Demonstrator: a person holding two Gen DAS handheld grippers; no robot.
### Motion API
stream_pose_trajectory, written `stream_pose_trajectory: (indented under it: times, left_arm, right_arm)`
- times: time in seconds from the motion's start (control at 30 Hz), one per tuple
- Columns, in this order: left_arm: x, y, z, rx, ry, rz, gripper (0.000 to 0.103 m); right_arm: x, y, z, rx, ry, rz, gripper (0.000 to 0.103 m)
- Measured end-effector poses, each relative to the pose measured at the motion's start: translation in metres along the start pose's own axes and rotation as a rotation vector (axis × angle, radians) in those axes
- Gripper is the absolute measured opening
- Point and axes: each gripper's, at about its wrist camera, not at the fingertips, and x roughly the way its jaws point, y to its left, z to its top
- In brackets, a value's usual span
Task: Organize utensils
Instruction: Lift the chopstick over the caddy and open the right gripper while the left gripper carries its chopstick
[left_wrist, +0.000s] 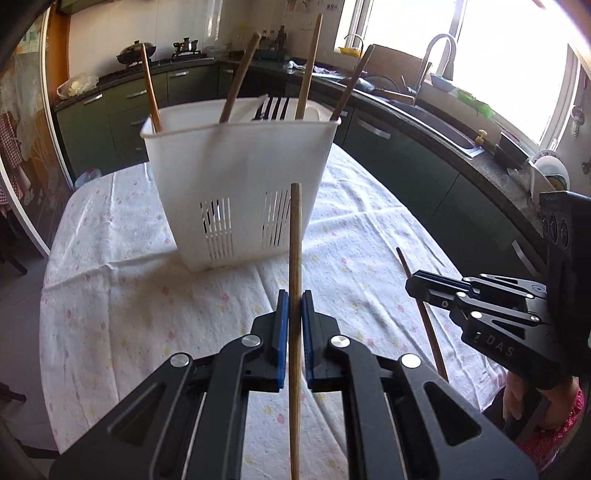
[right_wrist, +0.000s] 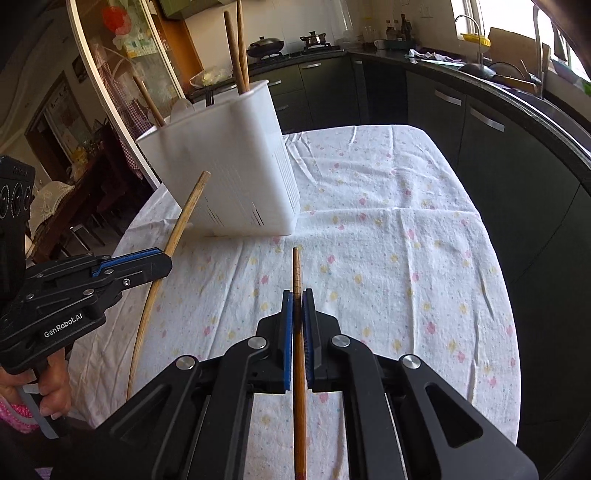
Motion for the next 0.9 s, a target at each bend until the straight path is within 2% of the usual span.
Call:
stream_pose_trajectory:
  times: [0.13, 0.5, 0.9]
  left_arm:
    - [-0.033, -0.003, 0.003, 0.016, -0.068, -0.010, 0.007]
    - [-0.096, -0.002, 0.014, 0.031, -0.185, -0.028, 0.007]
    - [-0.142, 0.016, 0.048, -0.005, -0.321, 0.001, 0.007]
  right_arm:
    - [-0.029, 0.004, 0.003, 0.005, -0.069, 0.029, 0.006]
    - [-0.085, 0.036, 0.022, -0.049, -0.201, 0.099, 0.006]
    - [-0.107, 0.064, 0.051, -0.103, -0.268, 0.129, 0.006]
